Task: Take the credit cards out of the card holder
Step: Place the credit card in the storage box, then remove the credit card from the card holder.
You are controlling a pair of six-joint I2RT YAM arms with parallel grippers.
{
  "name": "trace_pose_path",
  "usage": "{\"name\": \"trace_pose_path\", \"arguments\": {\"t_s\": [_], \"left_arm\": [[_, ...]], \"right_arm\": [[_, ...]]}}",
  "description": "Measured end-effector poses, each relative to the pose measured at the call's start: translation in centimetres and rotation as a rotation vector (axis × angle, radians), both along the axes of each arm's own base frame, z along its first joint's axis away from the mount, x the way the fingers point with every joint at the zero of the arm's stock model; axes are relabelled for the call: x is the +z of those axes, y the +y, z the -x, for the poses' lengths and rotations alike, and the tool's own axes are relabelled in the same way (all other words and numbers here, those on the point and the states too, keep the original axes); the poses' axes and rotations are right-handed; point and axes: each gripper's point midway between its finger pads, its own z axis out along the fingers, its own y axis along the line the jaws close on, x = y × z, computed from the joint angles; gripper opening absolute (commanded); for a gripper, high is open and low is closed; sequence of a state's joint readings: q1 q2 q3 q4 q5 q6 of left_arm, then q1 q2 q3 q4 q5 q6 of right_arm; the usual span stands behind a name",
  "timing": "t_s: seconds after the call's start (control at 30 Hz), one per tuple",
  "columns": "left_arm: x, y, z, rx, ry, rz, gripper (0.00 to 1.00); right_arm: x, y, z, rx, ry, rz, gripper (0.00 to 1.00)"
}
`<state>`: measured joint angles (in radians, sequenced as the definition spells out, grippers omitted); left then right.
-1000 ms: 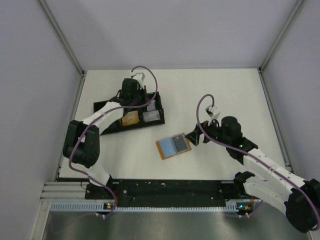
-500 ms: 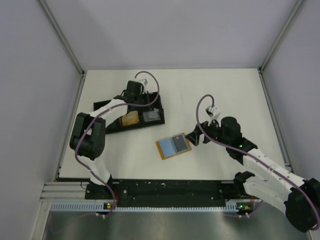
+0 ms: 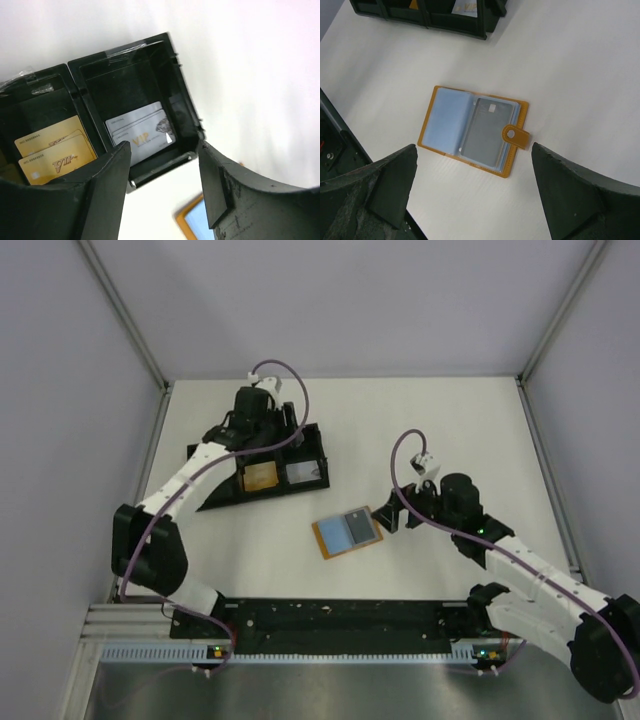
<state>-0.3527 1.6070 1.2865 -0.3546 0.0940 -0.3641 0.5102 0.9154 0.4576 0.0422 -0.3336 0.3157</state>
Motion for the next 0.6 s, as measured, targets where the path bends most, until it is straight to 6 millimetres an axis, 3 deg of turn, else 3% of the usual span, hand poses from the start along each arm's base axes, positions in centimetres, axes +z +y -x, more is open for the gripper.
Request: {"name": "trace_pose_path", "arguments": {"t_s": [0.13,0.23,0.3,0.5,0.6], "left_arm": [[4.2,-1.2,3.6,-0.044,-0.115,0.045,0.55],[4.6,-3.6,7.4,-0.127,-0.158,0.108,0.53],[3.1,-5.3,9.9,-0.184,-0.141,0.15,0.53],[-5.9,-8.8,16.5,-0.287,0.068,0.192,0.49],[-7.9,-10.3,17.9,-0.313,0.124,0.218,0.46]], "right_arm": [[-0.9,-0.1,0.3,0.006,0.038,0.018,0.88],[-1.1,0.3,0.5,0.023,0.07,0.022,0.85],[-0.9,0.7,0.4,0.036,0.086,0.017,0.81],[-1.6,2.8,1.2,0.09,0.149,0.008,0.75],[-2.5,3.7,1.4,0.108,0.192,0.029,0.72]]}}
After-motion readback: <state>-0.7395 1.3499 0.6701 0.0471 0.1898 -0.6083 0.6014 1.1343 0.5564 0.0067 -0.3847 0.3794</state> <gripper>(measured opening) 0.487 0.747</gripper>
